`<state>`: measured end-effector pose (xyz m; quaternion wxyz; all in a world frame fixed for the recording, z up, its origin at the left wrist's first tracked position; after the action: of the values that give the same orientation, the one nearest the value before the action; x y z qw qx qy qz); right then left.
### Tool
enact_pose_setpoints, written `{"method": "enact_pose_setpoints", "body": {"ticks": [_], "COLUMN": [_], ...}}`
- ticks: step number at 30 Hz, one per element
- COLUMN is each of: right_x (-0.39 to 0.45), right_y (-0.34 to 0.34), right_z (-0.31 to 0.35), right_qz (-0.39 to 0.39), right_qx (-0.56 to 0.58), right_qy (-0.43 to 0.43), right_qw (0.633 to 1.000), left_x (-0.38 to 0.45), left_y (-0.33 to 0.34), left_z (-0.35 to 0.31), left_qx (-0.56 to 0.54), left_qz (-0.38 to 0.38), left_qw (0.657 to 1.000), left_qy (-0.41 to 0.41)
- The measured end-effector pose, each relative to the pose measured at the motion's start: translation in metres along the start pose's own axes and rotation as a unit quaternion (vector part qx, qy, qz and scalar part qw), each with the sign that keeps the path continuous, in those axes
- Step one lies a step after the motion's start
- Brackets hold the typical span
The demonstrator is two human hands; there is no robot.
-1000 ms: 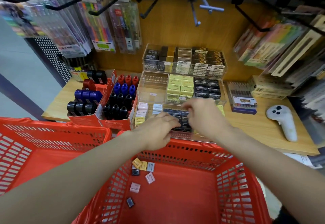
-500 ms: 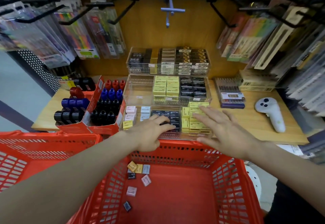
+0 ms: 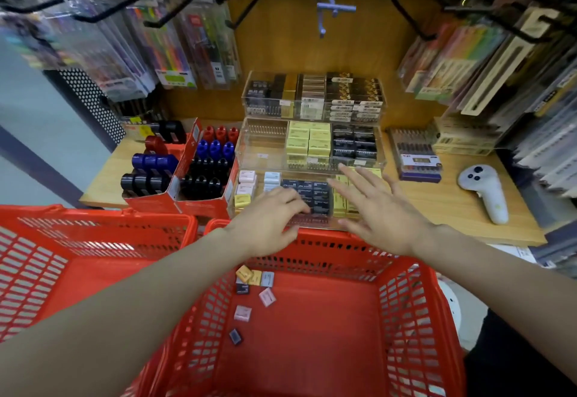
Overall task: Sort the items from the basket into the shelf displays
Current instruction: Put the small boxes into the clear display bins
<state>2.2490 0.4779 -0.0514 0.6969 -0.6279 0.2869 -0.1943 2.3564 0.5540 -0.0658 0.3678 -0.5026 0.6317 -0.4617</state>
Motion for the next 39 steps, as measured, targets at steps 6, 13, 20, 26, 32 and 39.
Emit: {"method": "enact_pose_setpoints", "body": {"ticks": [6, 13, 20, 26, 32, 39], "right_x": [-0.044, -0.039, -0.057, -0.063, -0.063, -0.067], "right_y": [0.042, 0.204, 0.255, 0.261, 0.271, 0.268], "right_z": [0.068, 0.089, 0.103, 0.084, 0.057, 0.076], "right_qz": [-0.009, 0.222, 0.240, 0.202, 0.218, 0.289], "right_qx": [0.098, 0.161, 0.243, 0.282, 0.447, 0.760], "right_qy": [-0.094, 0.062, 0.084, 0.100, 0.208, 0.380], "right_qw": [0.991, 0.960, 0.936, 0.932, 0.842, 0.441], "left_x": [-0.068, -0.170, -0.191, -0.178, -0.163, -0.107], "left_y": [0.048, 0.208, 0.272, 0.293, 0.274, 0.241], "left_z": [0.013, 0.055, 0.054, 0.052, 0.052, 0.024], "left_qx": [-0.139, -0.300, -0.122, -0.015, -0.424, -0.615], "left_qz": [0.092, 0.144, 0.219, 0.302, -0.076, -0.098], "left_qw": [0.978, 0.839, 0.891, 0.908, 0.791, 0.715], "left_qy": [-0.127, -0.430, -0.379, -0.290, -0.435, -0.318]}}
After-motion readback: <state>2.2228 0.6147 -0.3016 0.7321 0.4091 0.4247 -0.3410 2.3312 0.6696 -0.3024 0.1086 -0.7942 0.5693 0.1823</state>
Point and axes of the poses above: each hand's wrist, its own x-axis towards the middle knuckle, its own y-axis out of the palm, z = x × y, the point moved 10 cm from there along x, towards the middle knuckle, and after that the axes turned 11 degrees about y, right-handed, at the moved point
